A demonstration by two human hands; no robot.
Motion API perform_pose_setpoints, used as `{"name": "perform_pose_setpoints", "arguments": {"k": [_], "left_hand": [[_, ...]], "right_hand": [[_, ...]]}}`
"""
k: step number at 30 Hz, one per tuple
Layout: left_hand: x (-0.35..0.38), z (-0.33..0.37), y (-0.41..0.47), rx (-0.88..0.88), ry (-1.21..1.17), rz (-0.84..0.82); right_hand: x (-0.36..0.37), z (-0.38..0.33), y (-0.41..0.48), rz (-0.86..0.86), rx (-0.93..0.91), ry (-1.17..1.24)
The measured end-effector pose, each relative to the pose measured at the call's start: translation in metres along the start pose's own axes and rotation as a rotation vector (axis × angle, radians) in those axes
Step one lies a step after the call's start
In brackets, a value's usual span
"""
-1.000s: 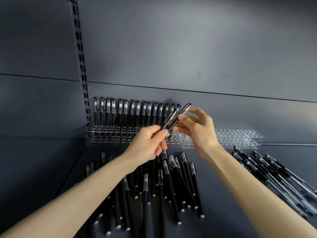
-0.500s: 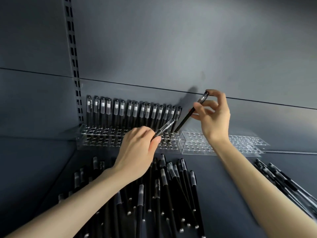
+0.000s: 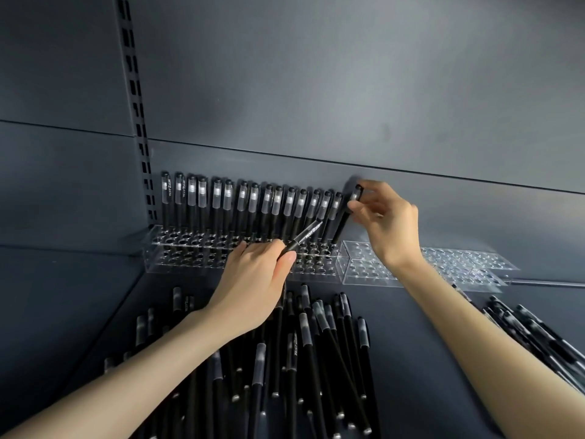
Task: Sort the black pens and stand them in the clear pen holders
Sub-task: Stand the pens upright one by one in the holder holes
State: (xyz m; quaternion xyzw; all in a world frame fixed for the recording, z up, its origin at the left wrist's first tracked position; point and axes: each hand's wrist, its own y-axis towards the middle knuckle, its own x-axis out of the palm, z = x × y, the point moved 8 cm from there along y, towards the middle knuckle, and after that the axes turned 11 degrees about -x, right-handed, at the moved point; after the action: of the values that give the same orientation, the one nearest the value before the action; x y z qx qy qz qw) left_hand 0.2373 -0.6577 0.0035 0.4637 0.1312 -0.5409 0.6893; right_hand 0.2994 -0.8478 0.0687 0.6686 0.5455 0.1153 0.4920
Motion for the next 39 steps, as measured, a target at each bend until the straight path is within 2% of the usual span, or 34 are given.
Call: {"name": "perform_pose_setpoints", "arguments": {"k": [9,15,18,20,23,26,32,35,39], "left_hand": [[-0.001,0.002,0.0,-0.034,-0.025,-0.037],[-0.002,0.002,-0.001,-0.074,-0.071,-0.074],[-0.008,0.005,-0.002,-0.085,-0.128,-0.052],[-0.013,0.011,-0.003,-0.091,-0.175,-0.048],[-0.024,0.017,-0.005,-0.121,-0.313,-0.068],[-0.044,0.012,-0.01,-0.12,-0.337,-0.035],[-0.087,-0.031,-0.023,-0.18,-0.361,-0.012],[-0.105,-0.062,-0.028,-0.195,-0.366,-0.034],[-0.136,-0.12,-0.031,-0.167,-0.1,0.082]], "right_hand": [[0.01,-0.006,0.005,-0.211,-0.068,-0.102],[0.004,-0.004,-0.002,-0.193,-0.07,-0.168],[-0.008,-0.014,-0.005,-0.076,-0.083,-0.211],[-0.008,-0.027,-0.009,-0.038,-0.036,-0.041],[0.025,-0.056,-0.02,-0.171,0.122,0.433],[0.05,-0.08,-0.022,-0.16,0.163,0.654],[0.096,-0.115,-0.02,-0.207,0.169,0.73],[0.12,-0.136,-0.019,-0.205,0.123,0.664],[0.137,-0.157,-0.011,-0.094,0.055,0.463]]}}
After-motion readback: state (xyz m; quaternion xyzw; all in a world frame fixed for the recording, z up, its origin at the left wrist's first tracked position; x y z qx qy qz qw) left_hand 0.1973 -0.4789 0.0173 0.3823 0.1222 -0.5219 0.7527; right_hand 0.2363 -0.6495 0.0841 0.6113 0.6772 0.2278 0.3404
